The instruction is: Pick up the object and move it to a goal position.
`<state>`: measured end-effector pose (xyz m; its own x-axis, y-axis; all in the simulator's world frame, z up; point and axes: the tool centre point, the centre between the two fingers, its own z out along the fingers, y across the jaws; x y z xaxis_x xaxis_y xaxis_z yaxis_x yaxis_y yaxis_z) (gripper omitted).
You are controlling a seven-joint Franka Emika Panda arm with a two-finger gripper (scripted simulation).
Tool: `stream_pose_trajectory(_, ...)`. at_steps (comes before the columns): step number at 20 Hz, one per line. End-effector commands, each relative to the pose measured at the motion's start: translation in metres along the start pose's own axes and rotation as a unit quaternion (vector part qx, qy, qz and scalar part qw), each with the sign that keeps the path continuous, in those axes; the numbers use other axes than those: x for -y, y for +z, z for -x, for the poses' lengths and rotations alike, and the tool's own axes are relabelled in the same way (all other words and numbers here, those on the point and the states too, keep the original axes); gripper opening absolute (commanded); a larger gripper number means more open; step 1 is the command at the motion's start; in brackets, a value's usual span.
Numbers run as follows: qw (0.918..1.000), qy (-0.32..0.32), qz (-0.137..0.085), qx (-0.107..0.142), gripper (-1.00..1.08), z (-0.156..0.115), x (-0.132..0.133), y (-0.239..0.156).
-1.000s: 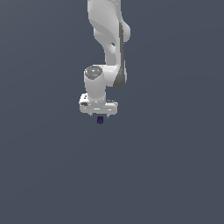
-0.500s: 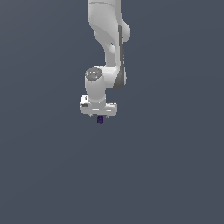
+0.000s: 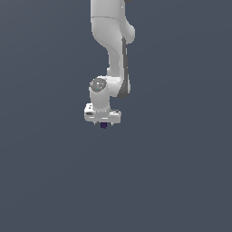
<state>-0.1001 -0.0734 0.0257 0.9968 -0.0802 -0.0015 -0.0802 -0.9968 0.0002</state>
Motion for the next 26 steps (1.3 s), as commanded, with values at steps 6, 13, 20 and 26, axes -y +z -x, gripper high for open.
stream_pose_trajectory(6, 1.0000, 0.000, 0.000, -0.001, -1.00, -0.001, 0.000, 0.004)
stream_pose_trajectory(13, 1.0000, 0.000, 0.000, -0.001, -1.00, 0.000, 0.000, 0.003)
stream_pose_trajectory(20, 1.0000, 0.000, 0.000, -0.001, -1.00, -0.003, 0.005, -0.010)
stream_pose_trajectory(26, 1.0000, 0.000, 0.000, -0.001, -1.00, -0.010, 0.017, -0.044)
